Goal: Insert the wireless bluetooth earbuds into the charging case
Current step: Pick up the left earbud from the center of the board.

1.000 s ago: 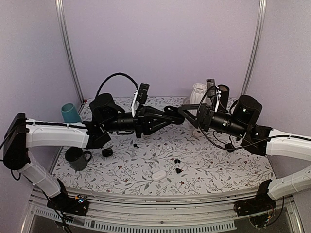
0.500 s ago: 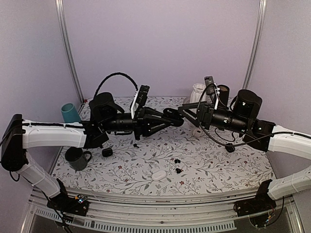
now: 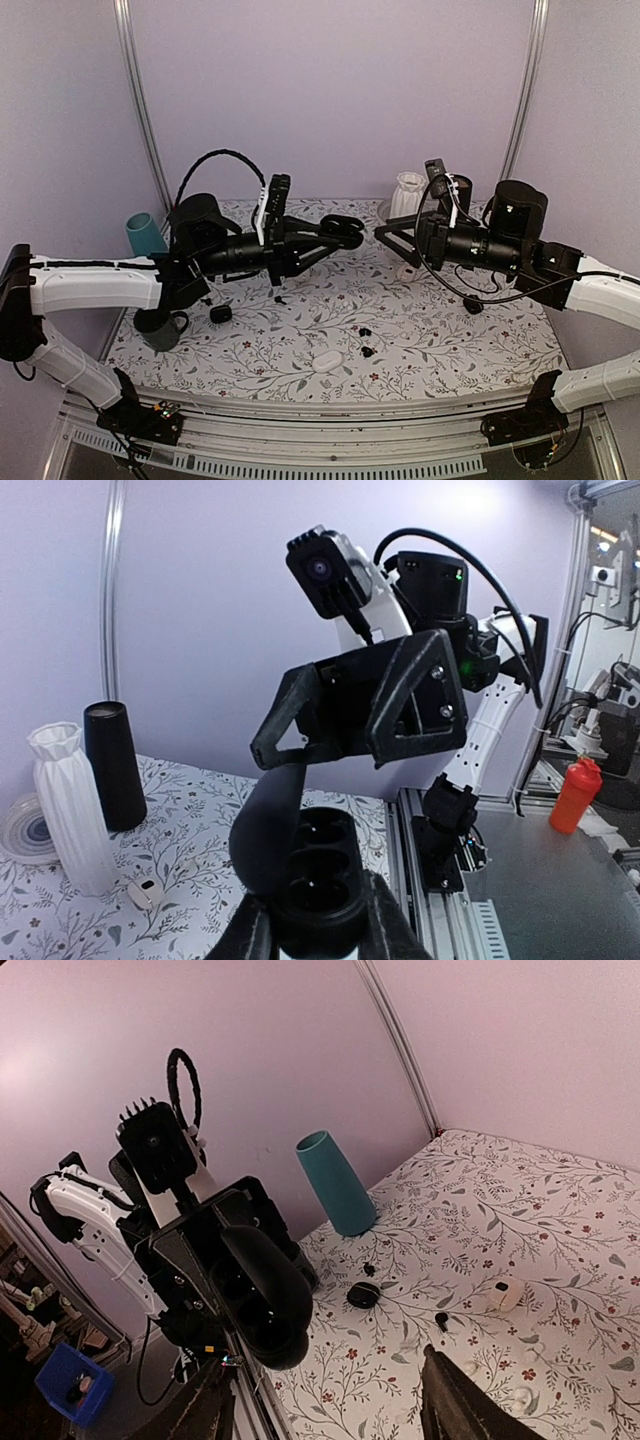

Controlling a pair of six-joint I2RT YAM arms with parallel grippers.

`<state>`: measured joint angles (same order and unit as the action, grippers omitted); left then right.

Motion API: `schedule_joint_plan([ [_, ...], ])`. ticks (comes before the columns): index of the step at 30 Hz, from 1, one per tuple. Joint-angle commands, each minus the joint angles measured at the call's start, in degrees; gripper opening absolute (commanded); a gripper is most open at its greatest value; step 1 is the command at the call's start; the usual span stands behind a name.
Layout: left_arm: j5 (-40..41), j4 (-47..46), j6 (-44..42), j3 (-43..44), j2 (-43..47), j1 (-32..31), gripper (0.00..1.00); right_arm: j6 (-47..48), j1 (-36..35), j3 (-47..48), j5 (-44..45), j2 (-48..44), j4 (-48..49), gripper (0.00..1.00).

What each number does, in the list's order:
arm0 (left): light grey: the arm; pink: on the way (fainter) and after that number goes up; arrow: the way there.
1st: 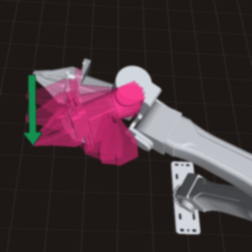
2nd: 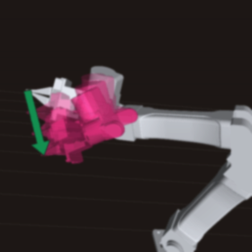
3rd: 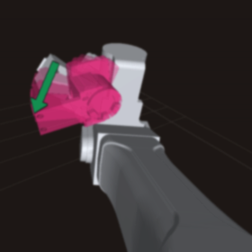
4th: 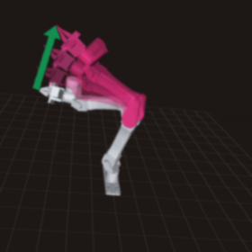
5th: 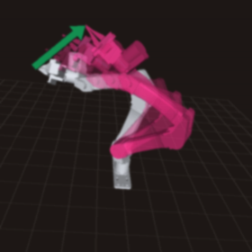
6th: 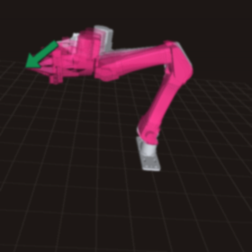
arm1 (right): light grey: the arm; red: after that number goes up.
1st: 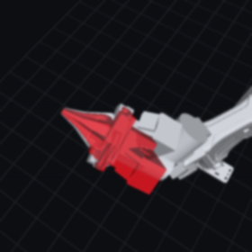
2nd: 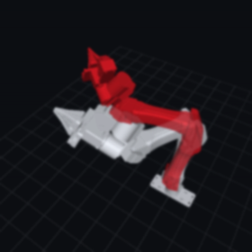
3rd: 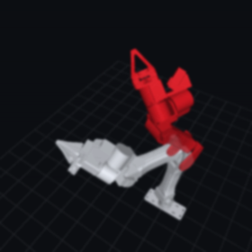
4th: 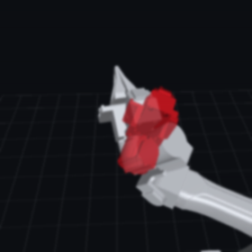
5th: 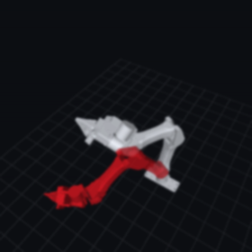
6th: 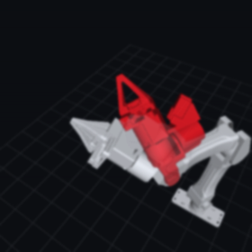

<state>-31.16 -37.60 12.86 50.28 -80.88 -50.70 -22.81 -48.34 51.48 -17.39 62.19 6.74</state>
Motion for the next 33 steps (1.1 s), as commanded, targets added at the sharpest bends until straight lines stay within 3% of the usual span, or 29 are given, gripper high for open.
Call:
schedule_joint_plan([
  [1, 4.94, 1.06, -2.10, -1.65, 2.51, 1.19, 0.00, 1.19, 0.30, 1.29, 4.11, -1.37, -5.90, 0.64],
  [10, 6.90, 1.57, -3.62, -3.96, 5.17, 2.29, 0.00, -0.75, 0.27, 1.41, 9.52, 3.67, -13.93, 0.64],
  [18, 8.94, 2.99, -4.07, -4.65, 7.31, 3.26, 0.00, -3.57, -0.15, 2.20, 8.56, 12.61, -19.61, 0.62],
  [23, 9.02, 2.95, -4.16, -4.93, 8.17, 3.76, 0.00, -6.44, -1.37, -0.11, 8.62, 16.30, -17.90, 0.56],
  [33, 8.77, 3.12, -3.86, -5.62, 9.00, 4.18, 0.00, -9.26, -1.41, -4.70, 9.21, 22.66, -18.64, 0.35],
])
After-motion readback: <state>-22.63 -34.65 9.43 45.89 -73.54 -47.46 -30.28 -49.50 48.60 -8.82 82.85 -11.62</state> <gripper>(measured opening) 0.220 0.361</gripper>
